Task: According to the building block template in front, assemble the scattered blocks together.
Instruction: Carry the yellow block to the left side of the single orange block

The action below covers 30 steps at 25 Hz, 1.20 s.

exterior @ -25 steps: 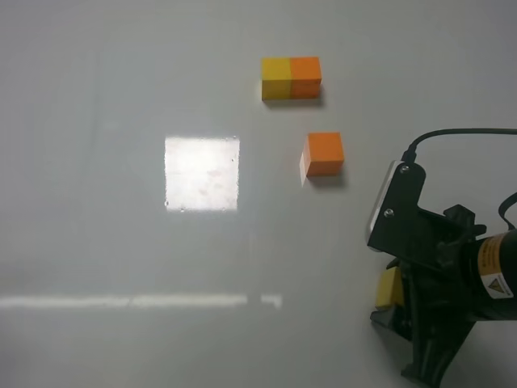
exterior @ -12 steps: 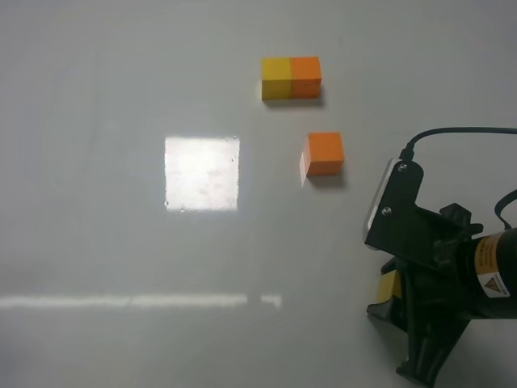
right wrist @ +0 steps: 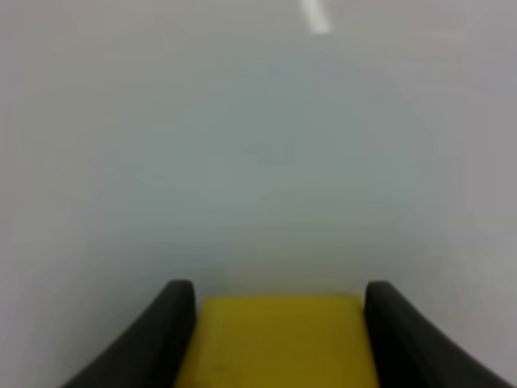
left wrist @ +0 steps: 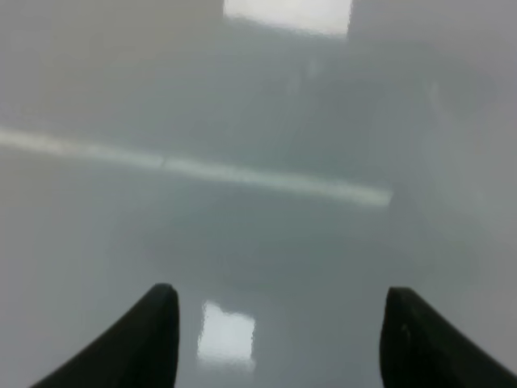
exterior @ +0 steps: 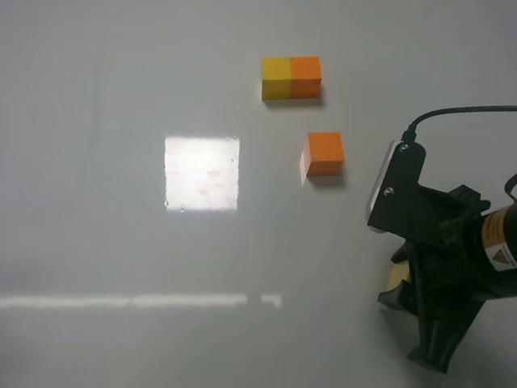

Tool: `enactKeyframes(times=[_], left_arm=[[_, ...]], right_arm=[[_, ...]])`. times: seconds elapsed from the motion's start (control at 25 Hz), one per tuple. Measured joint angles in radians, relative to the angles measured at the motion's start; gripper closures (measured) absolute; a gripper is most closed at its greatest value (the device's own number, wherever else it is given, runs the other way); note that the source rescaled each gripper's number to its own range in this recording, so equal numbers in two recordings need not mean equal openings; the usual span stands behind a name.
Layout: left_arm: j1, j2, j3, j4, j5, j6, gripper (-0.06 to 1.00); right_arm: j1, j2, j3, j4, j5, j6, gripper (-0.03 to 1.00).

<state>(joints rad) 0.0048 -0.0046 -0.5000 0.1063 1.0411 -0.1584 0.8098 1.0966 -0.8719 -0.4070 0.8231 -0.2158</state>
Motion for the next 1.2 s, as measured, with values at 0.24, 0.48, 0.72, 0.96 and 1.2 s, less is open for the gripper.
enactKeyframes(times=[0.24, 0.48, 0.72, 0.96, 1.2], left_arm=[[0.0, 0.0, 0.0, 0.0, 0.0, 0.0, 0.58], [0.0, 0.0, 0.0, 0.0, 0.0, 0.0, 0.58], [0.0, 0.0, 0.0, 0.0, 0.0, 0.001, 0.58], [0.0, 0.0, 0.0, 0.0, 0.0, 0.005, 0.58], [0.0, 0.0, 0.0, 0.0, 0.0, 0.004, 0.58]], right_arm=[[0.001, 0.0, -0.15, 0.042, 0.116, -0.093, 0.95], [0.001, 0.001, -0.219, 0.059, 0.158, -0.147, 0.95], [0.126, 0.095, -0.363, 0.011, 0.258, -0.206, 0.95], [0.262, 0.28, -0.564, -0.223, 0.327, -0.211, 0.95], [0.265, 0.416, -0.788, -0.19, 0.328, -0.333, 0.95]])
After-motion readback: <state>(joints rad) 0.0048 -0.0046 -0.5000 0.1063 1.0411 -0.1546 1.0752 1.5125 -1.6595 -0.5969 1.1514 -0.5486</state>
